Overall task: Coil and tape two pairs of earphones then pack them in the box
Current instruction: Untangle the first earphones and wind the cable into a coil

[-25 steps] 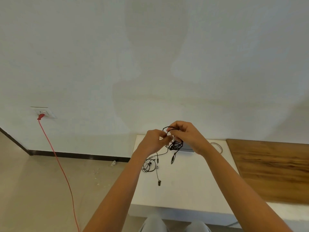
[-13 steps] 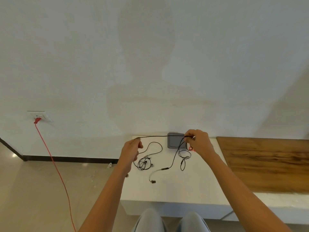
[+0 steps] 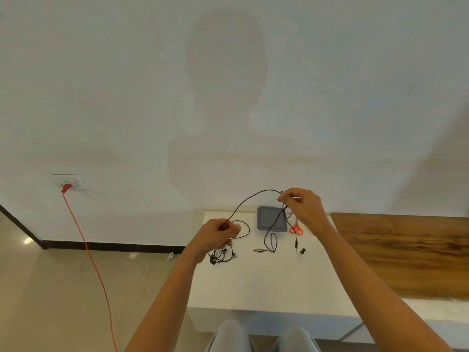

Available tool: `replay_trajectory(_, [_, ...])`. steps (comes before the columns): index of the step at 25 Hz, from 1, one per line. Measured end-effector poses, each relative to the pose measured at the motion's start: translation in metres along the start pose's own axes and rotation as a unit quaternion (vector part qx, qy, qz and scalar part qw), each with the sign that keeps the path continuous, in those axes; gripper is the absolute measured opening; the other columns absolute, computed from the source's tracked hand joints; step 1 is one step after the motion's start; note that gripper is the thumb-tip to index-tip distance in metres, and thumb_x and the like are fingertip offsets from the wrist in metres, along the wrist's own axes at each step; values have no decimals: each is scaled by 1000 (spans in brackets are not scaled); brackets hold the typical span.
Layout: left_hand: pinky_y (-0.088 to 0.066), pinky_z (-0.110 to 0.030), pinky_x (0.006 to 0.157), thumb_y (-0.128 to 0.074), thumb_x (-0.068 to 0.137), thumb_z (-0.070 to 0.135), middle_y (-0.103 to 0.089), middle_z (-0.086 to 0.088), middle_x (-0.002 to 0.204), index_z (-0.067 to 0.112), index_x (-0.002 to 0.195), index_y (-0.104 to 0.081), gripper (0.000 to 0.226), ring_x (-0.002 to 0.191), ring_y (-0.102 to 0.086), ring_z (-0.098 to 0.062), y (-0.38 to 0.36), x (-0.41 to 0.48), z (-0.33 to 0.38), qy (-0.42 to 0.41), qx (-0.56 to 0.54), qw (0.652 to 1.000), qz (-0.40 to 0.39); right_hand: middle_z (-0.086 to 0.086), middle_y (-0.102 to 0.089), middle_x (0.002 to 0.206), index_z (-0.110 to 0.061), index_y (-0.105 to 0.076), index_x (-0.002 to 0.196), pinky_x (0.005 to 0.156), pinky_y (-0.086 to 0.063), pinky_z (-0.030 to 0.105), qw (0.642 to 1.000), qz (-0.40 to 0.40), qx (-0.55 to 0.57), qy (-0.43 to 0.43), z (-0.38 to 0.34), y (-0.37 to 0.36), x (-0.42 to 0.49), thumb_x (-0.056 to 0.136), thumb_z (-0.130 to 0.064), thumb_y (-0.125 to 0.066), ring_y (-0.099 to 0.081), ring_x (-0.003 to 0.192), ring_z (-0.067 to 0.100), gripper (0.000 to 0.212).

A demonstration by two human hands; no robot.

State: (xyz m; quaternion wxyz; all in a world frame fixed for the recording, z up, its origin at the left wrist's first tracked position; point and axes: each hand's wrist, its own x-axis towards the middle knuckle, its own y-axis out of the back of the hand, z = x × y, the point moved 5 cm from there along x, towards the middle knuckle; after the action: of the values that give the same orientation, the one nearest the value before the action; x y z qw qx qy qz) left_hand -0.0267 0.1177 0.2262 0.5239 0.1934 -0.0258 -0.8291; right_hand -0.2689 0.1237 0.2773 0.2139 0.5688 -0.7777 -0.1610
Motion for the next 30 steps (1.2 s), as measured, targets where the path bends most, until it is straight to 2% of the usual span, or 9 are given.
replay_trajectory(4, [-57, -29, 66, -45, 94, 52, -66, -10, 105, 8, 116, -59, 51, 83, -71, -18, -24, 3, 15, 43, -94, 991, -80, 5, -69, 87, -12, -67, 87, 80, -57, 32, 994, -30, 106, -16, -9, -7, 0, 94, -17, -55, -68, 83, 20, 14])
replay_trajectory(6, [-58, -32, 63, -40, 99, 41, -62, -15, 111, 13, 133, -43, 44, 92, -72, -25, -33, 6, 16, 69, -148, 982, -95, 10, -68, 89, -5, -63, 92, 81, -58, 34, 976, -64, 207, -18, -17, -9, -3, 97, -13, -48, -67, 87, 22, 18])
replay_trajectory(11, [-58, -31, 62, -77, 79, 23, -46, -12, 128, 33, 143, -26, 82, 95, -70, -25, -57, 18, 9, 41, -69, 993, -82, 10, -67, 89, -7, -61, 91, 75, -57, 32, 929, -105, 354, -26, -41, -14, -15, 99, -9, -43, -68, 89, 22, 19])
replay_trajectory(14, [-58, -23, 61, -76, 80, 25, -48, -8, 124, 14, 122, -55, 48, 82, -72, -14, -59, 31, 1, 9, -51, 999, -12, 11, -65, 91, -9, -59, 88, 78, -58, 37, 897, -109, 427, -44, -50, -16, -17, 98, -7, -42, -67, 90, 24, 20])
replay_trajectory(17, [-47, -10, 56, -61, 91, 26, -64, -1, 91, 10, 96, -68, 18, 58, -62, 0, -45, 39, -1, -35, 140, 988, 55, 9, -66, 84, -9, -58, 85, 81, -58, 39, 875, -67, 476, -64, -49, -6, -15, 99, -7, -41, -68, 82, 23, 22])
replay_trajectory(19, [-37, -11, 54, -54, 95, 26, -60, 5, 73, 14, 90, -71, 22, 55, -49, -3, -34, 37, 1, -56, 204, 974, 84, 8, -64, 78, -10, -57, 82, 81, -57, 39, 875, -17, 476, -85, -37, 4, -11, 99, -9, -39, -65, 71, 19, 25])
replay_trajectory(23, [-42, -20, 69, -56, 92, 32, -67, 8, 78, 29, 91, -73, 17, 77, -58, -9, -26, 30, 5, -47, 79, 996, 16, 7, -66, 83, -12, -60, 81, 79, -47, 34, 936, 2, 330, -121, -2, 3, -5, 91, -12, -35, -57, 76, 18, 28])
replay_trajectory(26, [-44, -19, 69, -58, 92, 28, -64, 6, 73, 19, 105, -71, 20, 69, -57, -6, -34, 26, 21, -41, -22, 997, -55, -3, -61, 119, -19, -62, 110, 90, -40, 25, 982, -97, 145, -65, 7, -14, -14, 87, -22, -38, -54, 109, 11, 34])
replay_trajectory(30, [-48, -25, 69, -47, 98, 23, -51, 5, 62, 8, 113, -63, 27, 58, -47, -9, -46, 22, 43, -41, -4, 996, -81, -8, -54, 132, -29, -43, 134, 97, -46, 24, 945, -302, 121, 7, -7, -46, -33, 91, -11, -59, -53, 120, 5, 49])
